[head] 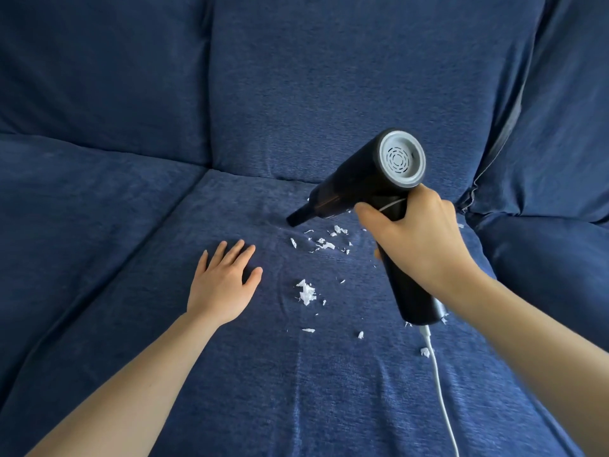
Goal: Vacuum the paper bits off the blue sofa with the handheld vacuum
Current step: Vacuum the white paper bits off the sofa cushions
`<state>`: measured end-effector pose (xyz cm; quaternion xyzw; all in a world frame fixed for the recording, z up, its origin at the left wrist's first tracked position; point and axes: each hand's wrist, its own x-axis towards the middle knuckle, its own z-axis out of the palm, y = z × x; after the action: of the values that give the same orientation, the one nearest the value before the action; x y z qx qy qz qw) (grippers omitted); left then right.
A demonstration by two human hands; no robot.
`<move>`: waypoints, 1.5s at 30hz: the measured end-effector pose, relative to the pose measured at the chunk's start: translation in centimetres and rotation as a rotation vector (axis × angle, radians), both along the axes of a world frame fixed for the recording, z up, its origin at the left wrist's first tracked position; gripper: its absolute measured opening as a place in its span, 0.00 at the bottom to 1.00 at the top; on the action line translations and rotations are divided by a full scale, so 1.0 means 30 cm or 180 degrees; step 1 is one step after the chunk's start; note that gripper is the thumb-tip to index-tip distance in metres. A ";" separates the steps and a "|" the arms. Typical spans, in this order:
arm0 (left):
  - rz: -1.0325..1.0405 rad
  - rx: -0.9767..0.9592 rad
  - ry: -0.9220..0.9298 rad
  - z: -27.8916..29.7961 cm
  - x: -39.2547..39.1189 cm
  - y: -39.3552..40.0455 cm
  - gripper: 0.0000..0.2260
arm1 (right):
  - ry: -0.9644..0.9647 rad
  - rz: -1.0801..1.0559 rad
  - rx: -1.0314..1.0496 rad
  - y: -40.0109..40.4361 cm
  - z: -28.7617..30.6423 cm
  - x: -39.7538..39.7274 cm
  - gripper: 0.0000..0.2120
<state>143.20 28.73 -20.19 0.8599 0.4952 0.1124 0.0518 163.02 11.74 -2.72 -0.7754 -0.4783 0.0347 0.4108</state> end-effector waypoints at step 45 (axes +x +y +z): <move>0.0080 0.0262 -0.0244 -0.017 -0.007 -0.002 0.22 | 0.0264 -0.0430 0.0110 0.156 -0.038 0.192 0.18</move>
<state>142.98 28.68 -20.71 0.8501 0.4986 0.1661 0.0340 168.79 16.43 -3.86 -0.7966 -0.4080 0.0308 0.4450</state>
